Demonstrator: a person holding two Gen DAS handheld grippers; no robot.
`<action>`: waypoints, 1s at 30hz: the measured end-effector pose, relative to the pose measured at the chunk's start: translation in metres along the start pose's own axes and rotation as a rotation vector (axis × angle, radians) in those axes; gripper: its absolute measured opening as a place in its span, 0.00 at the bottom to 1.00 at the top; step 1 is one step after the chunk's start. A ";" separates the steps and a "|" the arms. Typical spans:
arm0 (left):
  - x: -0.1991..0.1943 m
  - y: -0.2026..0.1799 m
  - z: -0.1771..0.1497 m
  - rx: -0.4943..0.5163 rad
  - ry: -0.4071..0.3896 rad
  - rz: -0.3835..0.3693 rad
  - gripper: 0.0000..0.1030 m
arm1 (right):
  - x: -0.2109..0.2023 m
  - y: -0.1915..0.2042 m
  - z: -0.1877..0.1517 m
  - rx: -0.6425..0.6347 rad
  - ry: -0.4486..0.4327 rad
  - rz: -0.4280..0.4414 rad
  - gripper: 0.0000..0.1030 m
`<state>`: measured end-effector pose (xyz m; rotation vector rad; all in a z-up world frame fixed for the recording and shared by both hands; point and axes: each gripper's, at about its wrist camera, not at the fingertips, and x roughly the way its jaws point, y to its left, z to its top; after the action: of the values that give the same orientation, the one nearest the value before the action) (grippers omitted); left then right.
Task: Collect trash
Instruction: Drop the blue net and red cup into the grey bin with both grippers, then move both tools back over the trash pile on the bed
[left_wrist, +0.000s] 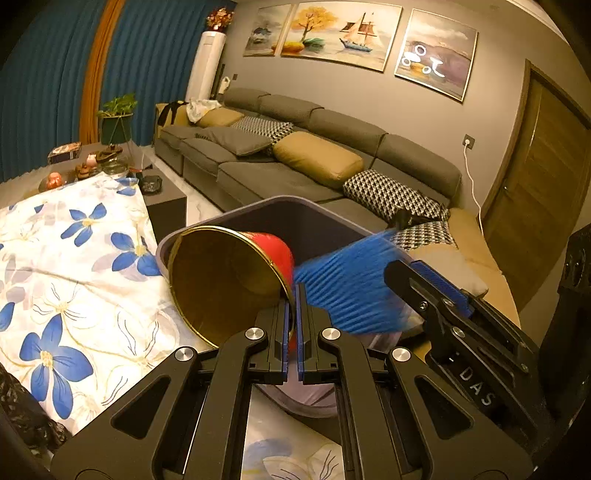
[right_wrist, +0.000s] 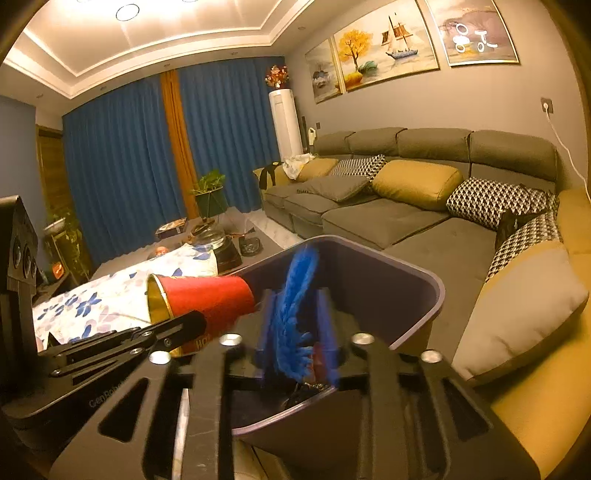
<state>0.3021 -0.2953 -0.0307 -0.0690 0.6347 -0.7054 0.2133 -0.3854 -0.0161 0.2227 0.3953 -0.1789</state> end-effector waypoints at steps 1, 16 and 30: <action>0.000 0.000 -0.001 0.002 0.001 0.000 0.02 | 0.000 -0.001 -0.001 0.008 0.000 0.003 0.40; -0.006 -0.006 -0.010 0.013 0.006 0.031 0.69 | -0.037 -0.022 -0.004 0.099 -0.073 -0.058 0.58; -0.163 0.009 -0.055 -0.053 -0.196 0.278 0.84 | -0.109 0.033 -0.026 -0.023 -0.142 0.013 0.83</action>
<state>0.1810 -0.1790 0.0069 -0.0955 0.4634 -0.4072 0.1122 -0.3328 0.0102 0.1887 0.2545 -0.1764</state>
